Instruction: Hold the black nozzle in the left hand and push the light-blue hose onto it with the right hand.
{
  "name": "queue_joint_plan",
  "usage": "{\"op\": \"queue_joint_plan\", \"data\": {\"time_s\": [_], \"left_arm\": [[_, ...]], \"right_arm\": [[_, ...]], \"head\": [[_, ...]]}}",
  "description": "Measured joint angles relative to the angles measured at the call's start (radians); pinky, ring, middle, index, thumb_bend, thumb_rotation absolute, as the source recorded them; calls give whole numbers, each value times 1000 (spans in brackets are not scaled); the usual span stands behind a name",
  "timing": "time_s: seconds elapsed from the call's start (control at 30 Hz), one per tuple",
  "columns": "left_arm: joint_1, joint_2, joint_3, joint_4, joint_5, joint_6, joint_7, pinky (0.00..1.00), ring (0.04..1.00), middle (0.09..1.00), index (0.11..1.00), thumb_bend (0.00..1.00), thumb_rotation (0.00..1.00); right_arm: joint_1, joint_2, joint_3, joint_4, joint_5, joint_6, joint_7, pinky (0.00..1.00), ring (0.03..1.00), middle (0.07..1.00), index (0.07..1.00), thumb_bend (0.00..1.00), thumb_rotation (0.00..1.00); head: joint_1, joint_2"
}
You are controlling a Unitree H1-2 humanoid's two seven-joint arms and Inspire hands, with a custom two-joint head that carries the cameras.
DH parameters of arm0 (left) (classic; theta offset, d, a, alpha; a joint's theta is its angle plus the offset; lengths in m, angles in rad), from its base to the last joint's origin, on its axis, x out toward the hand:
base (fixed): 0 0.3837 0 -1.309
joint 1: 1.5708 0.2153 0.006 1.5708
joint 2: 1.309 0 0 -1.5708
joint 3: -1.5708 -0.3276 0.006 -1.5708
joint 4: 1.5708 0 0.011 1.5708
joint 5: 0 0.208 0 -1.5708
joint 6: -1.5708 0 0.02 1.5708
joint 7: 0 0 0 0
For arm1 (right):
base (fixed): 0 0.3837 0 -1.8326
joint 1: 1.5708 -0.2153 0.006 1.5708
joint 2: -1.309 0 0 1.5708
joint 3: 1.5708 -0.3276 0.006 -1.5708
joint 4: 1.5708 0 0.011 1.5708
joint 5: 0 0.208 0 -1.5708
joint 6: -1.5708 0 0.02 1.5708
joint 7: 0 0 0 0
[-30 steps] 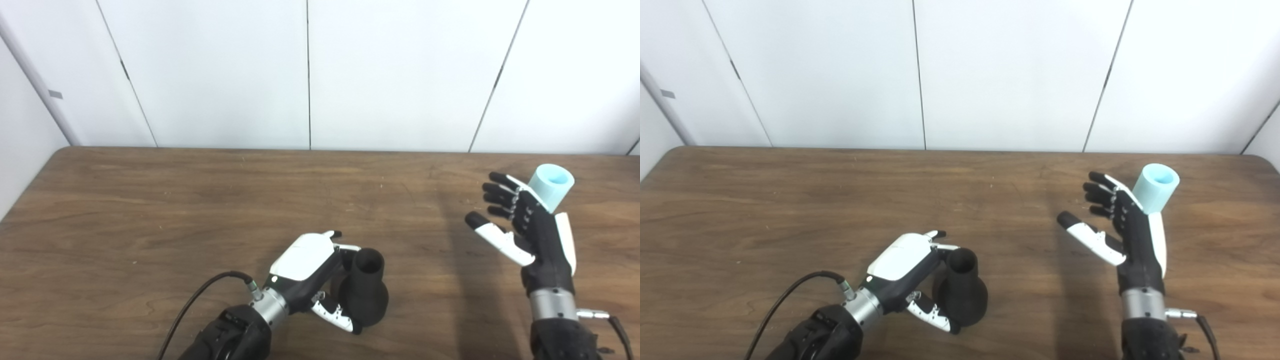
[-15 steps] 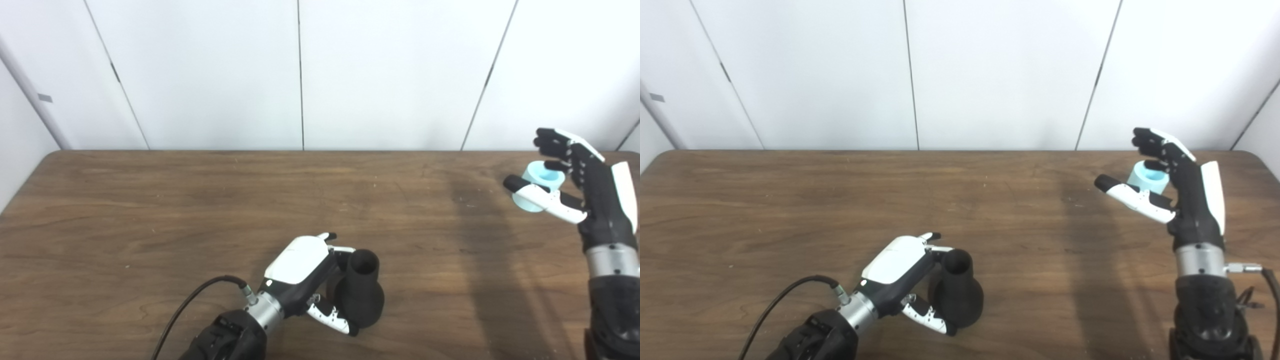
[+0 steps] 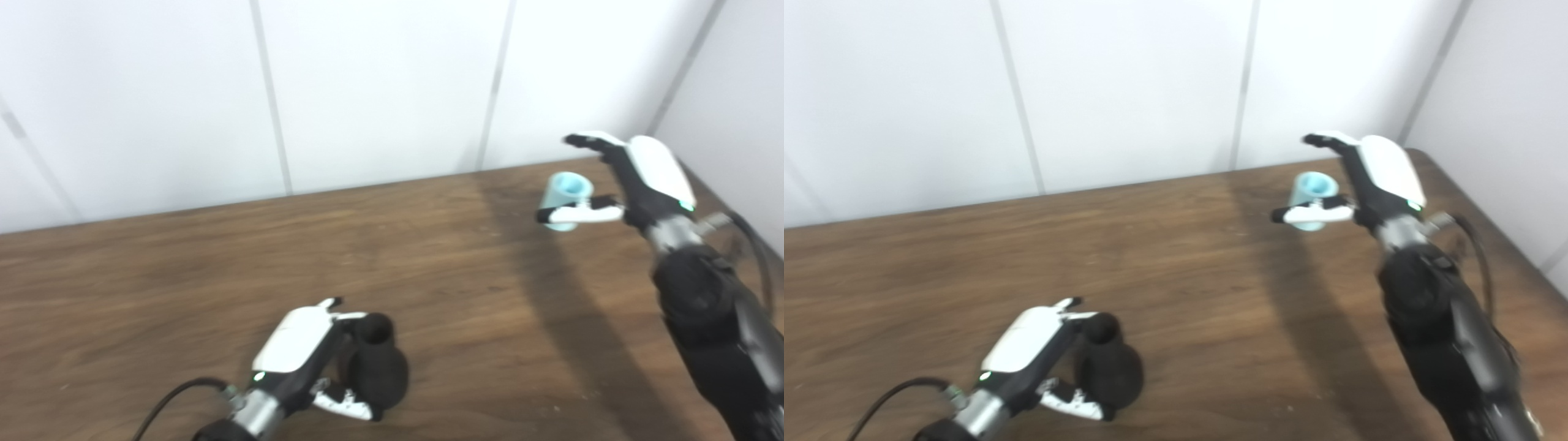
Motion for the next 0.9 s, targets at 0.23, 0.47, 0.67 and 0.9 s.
{"op": "queue_joint_plan", "data": {"time_s": [0.23, 0.47, 0.67, 0.9], "left_arm": [[7, 11, 11, 16, -15, -45, 17, 927, 640, 477, 495, 521, 0], [10, 31, 17, 33, -42, -103, 36, 919, 635, 482, 491, 521, 0], [13, 41, 25, 38, -57, -123, 38, 916, 637, 478, 494, 522, 0], [15, 42, 27, 38, -57, -123, 38, 917, 641, 479, 494, 522, 0]], "right_arm": [[-126, -10, 31, 134, -82, 46, 91, 986, 976, 897, 835, 942, 235], [-233, 3, 65, 278, -170, 48, 169, 964, 973, 928, 855, 943, 213], [-273, 9, 89, 346, -220, 48, 245, 913, 963, 933, 858, 937, 175], [-353, 4, 149, 510, -237, 48, 316, 847, 884, 896, 862, 925, 124]], "head": [[-75, -14], [-143, -25], [-144, -25], [-134, -26]]}}
